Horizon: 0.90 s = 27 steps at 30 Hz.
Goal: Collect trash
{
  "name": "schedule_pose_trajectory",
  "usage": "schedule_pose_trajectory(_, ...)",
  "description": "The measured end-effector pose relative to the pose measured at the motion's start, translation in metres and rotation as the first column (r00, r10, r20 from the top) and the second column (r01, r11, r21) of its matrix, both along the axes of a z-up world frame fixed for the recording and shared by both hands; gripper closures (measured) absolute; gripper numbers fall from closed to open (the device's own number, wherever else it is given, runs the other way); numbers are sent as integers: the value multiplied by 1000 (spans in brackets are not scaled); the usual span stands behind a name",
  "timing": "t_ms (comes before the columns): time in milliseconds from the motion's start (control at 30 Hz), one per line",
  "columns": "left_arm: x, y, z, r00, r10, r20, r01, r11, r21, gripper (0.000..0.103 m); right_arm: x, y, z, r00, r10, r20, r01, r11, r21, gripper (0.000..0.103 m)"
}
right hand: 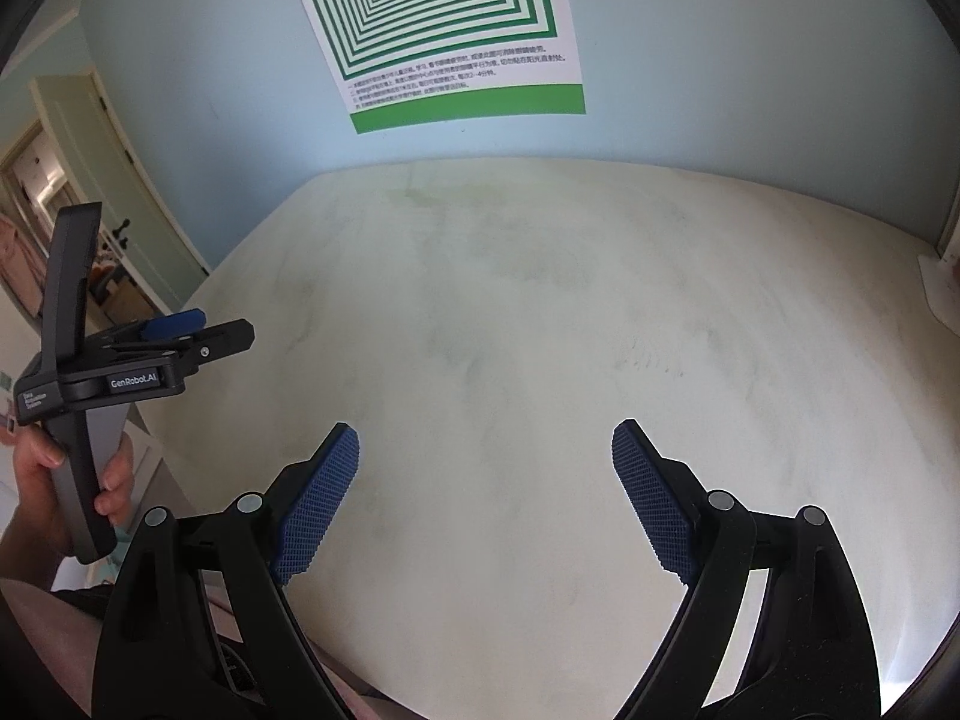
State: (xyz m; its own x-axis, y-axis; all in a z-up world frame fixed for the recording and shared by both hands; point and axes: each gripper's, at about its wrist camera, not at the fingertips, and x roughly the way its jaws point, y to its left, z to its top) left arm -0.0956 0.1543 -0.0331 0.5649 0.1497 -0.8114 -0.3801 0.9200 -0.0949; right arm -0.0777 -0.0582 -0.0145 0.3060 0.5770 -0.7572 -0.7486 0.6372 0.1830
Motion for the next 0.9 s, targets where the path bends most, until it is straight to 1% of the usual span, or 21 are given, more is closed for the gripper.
schedule_pose_trajectory(100,6,0,-3,1000,-1,-5,1,1000,1,7,5,-2,0,1000,-13,-8,13,1000,3,17)
schedule_pose_trajectory(333,21,-7,-7,999,0,-32,2,997,77,7,17,2,-2,999,-35,-21,35,999,13,17)
schedule_pose_trajectory(400,23,-8,-8,999,-1,-38,4,996,87,7,17,2,-1,999,-37,-21,37,999,20,17)
schedule_pose_trajectory(633,21,-1,-11,1000,-7,-22,8,999,42,7,13,5,0,999,-37,-21,37,999,18,17)
schedule_pose_trajectory(800,17,1,-11,1000,-13,-24,14,998,55,7,13,6,1,999,-41,-22,41,999,16,17)
schedule_pose_trajectory(900,16,2,-12,1000,-18,-20,18,999,40,7,13,6,1,999,-38,-21,39,999,11,17)
